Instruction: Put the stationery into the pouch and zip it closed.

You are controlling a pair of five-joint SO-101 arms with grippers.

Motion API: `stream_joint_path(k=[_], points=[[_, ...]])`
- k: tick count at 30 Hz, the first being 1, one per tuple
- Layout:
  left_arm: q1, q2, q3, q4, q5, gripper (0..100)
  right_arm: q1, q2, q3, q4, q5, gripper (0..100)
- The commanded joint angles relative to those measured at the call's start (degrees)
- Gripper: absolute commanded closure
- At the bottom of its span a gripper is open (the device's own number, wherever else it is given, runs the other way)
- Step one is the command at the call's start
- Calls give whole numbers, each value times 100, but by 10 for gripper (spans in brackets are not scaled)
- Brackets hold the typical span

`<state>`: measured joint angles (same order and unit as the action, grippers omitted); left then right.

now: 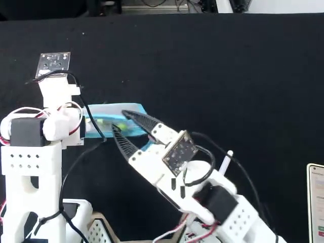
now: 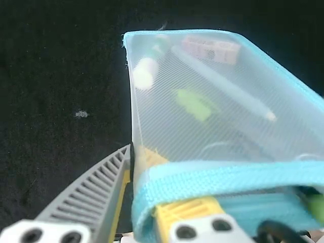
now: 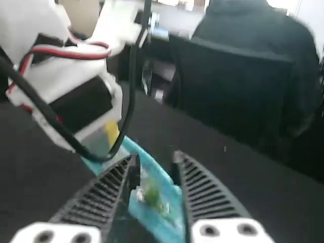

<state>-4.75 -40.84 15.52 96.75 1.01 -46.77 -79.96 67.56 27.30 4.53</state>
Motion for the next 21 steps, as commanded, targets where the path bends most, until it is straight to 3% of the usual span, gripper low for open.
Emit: stream_joint_path(k=[1,6,12,17,21], points=[[-127,9,4,9,-18,970,97,-145,-1077,1134,-35,851],[-127,9,4,18,-18,970,527,-154,-1930,2048,-26,868],[-127,9,4,18,-18,970,2374,-136,-2932,3648,9,875],[-127,9,13,18,-18,970,3807,22,-2273,4466,18,874],[-127,9,13,26,-18,970,4818,444,-989,4264,26,874]])
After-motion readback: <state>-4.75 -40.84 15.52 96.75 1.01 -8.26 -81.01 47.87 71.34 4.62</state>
